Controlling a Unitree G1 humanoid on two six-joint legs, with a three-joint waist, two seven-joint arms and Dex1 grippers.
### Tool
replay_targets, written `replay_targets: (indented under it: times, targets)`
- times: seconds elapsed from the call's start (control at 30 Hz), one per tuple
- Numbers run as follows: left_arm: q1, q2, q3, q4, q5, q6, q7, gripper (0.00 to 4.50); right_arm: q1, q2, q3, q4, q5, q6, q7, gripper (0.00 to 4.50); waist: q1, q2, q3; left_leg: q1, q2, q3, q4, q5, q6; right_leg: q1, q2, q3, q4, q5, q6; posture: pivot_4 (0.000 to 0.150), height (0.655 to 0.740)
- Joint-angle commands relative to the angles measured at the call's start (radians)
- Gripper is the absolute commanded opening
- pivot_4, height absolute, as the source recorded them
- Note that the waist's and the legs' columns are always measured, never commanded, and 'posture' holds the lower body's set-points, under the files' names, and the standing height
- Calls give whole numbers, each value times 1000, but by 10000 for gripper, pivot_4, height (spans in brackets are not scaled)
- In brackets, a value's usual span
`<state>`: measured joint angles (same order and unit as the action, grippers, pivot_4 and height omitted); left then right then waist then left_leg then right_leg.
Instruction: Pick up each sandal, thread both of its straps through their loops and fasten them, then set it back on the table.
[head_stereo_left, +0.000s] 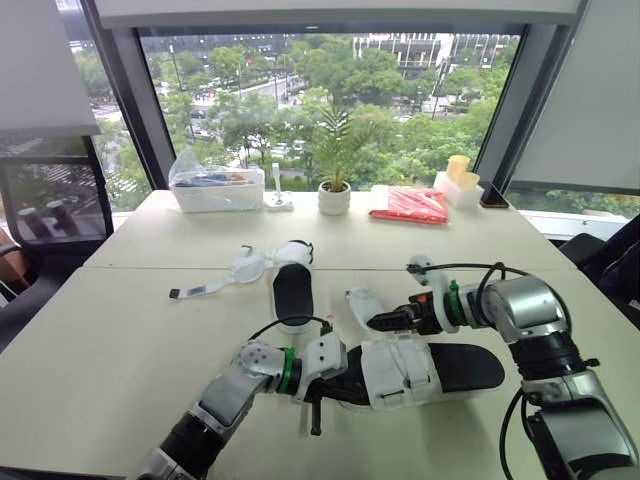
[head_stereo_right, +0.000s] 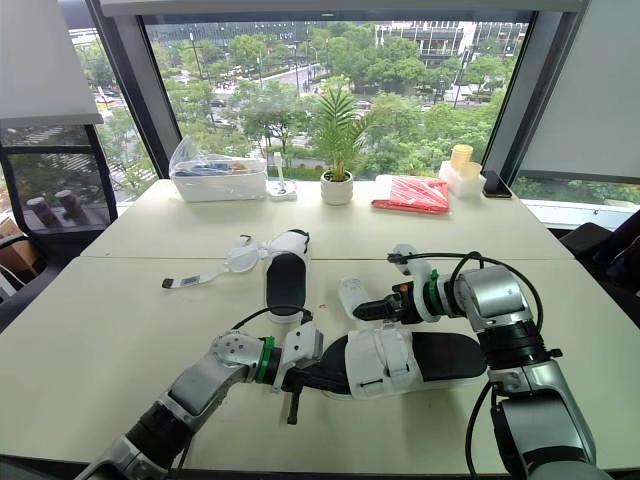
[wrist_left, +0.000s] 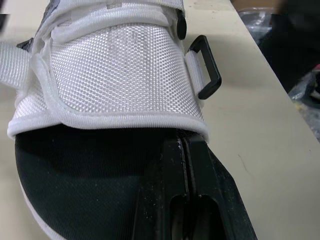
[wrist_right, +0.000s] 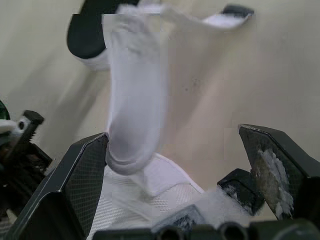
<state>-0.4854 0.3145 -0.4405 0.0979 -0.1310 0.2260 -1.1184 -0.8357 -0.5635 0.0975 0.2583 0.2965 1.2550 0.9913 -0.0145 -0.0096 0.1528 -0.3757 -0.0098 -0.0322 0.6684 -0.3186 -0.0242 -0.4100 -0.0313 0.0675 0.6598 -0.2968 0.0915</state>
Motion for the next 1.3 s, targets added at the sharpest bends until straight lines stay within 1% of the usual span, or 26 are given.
replay_targets:
  times: [0.03,0.23,0.47,0.57,0.67,0.77,0.83,0.87,0.9,0.93,1.0,1.03,1.1,1.13,1.23,1.3]
  targets:
    - [14,0,-22,-4,18,8,7,0,-79,33,15,69,50,-53,56,44784,-1,0,0,0,0,0,0,0,0,0,0,0,0,0,0,1500,7400]
    - [23,-3,-19,-14,18,18,22,0,-187,103,23,250,76,-122,111,44784,1,0,0,0,0,0,0,0,0,0,0,0,1,0,0,1500,7400]
    - [26,-5,-18,-18,18,22,30,0,-320,166,19,506,45,-246,135,44784,0,0,0,0,0,0,0,0,0,-1,0,0,2,0,0,1500,7400]
    - [28,-5,-18,-20,18,22,34,0,-361,182,-2,587,40,-291,134,44784,0,0,0,0,0,0,0,0,0,-1,0,0,2,0,0,1500,7400]
    - [28,-6,-18,-21,19,22,37,0,-393,187,-23,629,43,-313,140,44784,0,0,0,0,0,0,0,0,0,-1,0,0,2,0,0,1500,7400]
    - [29,-6,-17,-21,18,21,40,0,-429,179,-49,654,46,-327,139,36986,0,0,0,0,0,0,0,0,0,-2,0,0,2,0,0,1500,7400]
    - [29,-6,-17,-21,18,21,40,0,-443,174,-61,662,45,-329,140,27354,0,0,0,0,0,0,0,0,0,-2,0,0,2,0,0,1500,7400]
    - [29,-6,-17,-21,18,21,40,0,-449,172,-66,662,44,-329,140,23267,0,0,0,0,0,0,0,0,0,-2,0,0,2,0,0,1500,7400]
    - [29,-6,-17,-22,18,21,40,0,-453,168,-69,658,42,-329,140,17234,0,0,0,0,0,0,0,0,0,-2,0,0,2,0,0,1500,7400]
    - [29,-7,-17,-21,17,21,39,0,-455,161,-76,641,46,-320,140,12578,0,0,0,0,0,0,0,0,0,-2,0,0,2,0,0,1500,7400]
    - [29,-7,-17,-19,17,20,38,0,-450,151,-85,603,55,-298,142,1488,1,0,0,0,0,0,0,0,0,-2,-1,0,2,0,0,1500,7400]
    - [28,-8,-17,-18,16,19,38,0,-437,144,-89,559,68,-270,141,646,1,0,0,-1,0,0,0,0,0,-2,-1,0,2,0,0,1500,7400]
    - [28,-9,-18,-16,17,18,38,0,-409,136,-94,478,88,-221,133,646,1,0,0,-1,0,0,0,0,0,-3,-1,0,2,0,0,1500,7400]
    - [27,-10,-18,-15,17,17,37,0,-382,131,-99,411,105,-182,123,646,1,0,0,-1,0,0,0,0,0,-3,-1,0,2,0,0,1500,7400]
    - [28,-9,-19,-16,18,16,36,0,-252,103,-115,82,184,-15,67,646,2,0,0,-2,0,-1,-1,0,0,-3,-1,-1,2,0,0,1500,7400]
    - [32,-8,-17,-18,17,17,35,0,-162,94,-160,-155,248,87,10,646,4,0,0,-3,0,-1,0,0,0,-4,-1,-1,2,0,0,1500,7400]
